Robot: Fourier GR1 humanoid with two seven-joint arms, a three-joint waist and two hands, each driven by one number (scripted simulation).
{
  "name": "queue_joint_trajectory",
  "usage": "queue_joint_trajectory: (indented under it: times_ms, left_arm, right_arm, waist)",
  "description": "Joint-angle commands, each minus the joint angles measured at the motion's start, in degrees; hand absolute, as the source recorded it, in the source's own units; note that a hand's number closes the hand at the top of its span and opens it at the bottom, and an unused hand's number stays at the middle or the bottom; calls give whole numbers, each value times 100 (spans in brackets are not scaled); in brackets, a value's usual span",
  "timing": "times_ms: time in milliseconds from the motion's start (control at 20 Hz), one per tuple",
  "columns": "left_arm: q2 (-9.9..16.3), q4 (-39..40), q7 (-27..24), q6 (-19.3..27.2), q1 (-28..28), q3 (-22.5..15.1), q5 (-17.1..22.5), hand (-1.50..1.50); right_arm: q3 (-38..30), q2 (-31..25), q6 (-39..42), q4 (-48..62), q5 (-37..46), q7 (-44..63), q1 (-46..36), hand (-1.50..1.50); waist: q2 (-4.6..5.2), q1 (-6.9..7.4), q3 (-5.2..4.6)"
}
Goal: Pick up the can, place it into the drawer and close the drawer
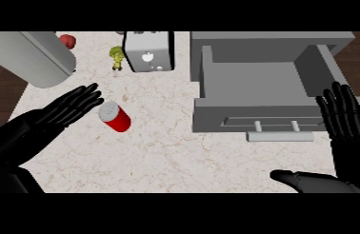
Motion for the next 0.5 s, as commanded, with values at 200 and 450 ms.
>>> queue_joint_trajectory:
  times_ms: [200,450]
  left_arm:
    - [254,605,528,-465,-219,571,792,-150]
    - [323,982,501,-733,-223,906,766,-150]
  right_arm:
    - [40,174,13,-273,63,46,340,-150]
    - [-345,49,388,295,-198,-565,503,-150]
  waist:
    - [-11,38,3]
    - [-8,45,4]
